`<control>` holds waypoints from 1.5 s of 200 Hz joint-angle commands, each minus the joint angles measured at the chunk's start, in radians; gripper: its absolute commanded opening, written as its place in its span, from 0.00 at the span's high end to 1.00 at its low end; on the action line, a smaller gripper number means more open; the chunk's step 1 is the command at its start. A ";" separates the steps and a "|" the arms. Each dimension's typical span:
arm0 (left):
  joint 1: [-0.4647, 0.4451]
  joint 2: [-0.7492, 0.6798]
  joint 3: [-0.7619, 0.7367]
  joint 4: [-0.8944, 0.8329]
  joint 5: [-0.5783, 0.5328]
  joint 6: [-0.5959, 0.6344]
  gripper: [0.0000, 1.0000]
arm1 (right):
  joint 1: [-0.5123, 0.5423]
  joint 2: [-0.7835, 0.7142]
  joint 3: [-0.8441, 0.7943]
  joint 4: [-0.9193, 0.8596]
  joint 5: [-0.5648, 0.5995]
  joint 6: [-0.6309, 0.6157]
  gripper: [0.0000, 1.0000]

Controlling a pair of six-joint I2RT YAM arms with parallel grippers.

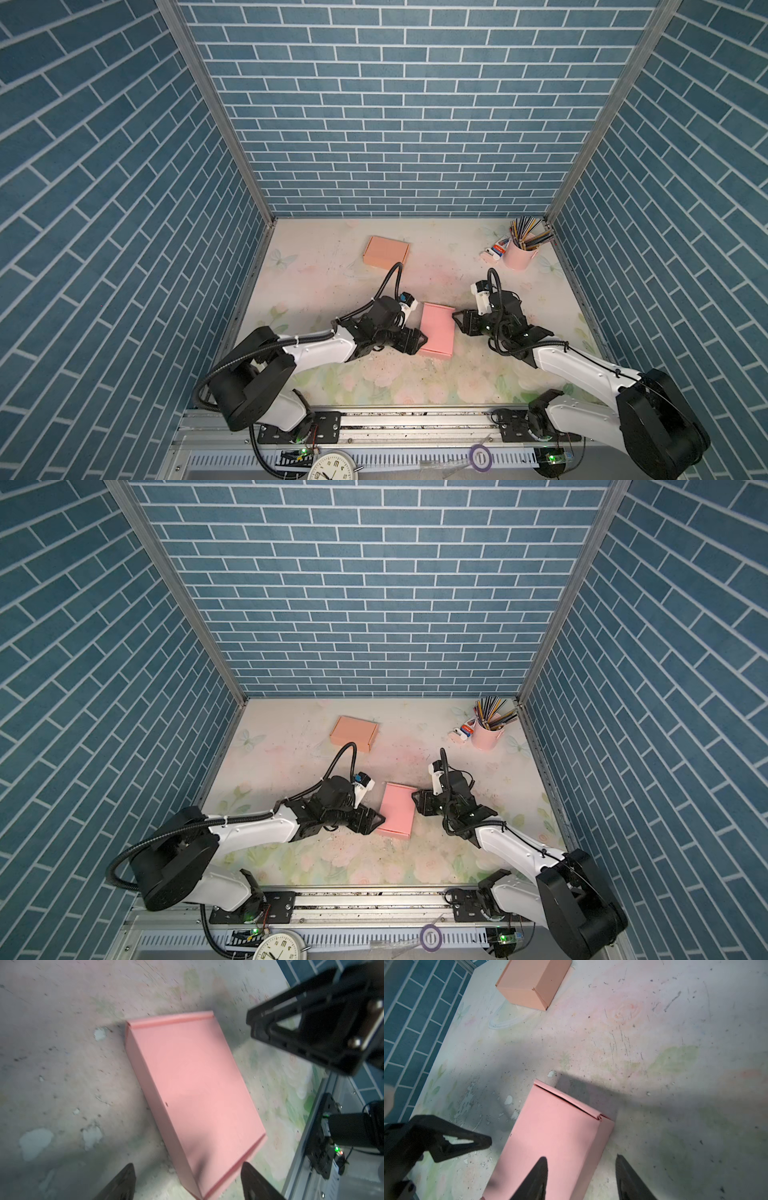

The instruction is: Fold the paper box

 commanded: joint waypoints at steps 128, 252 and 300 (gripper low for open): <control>-0.313 -0.026 -0.144 0.258 -0.042 -0.137 0.12 | -0.002 0.318 0.262 0.030 -0.106 -0.122 0.37; -0.282 0.090 -0.122 0.357 -0.047 -0.149 0.12 | -0.003 0.443 0.302 0.036 -0.125 -0.137 0.38; -0.219 0.075 -0.146 0.391 -0.019 -0.145 0.12 | -0.002 0.414 0.270 0.043 -0.129 -0.127 0.39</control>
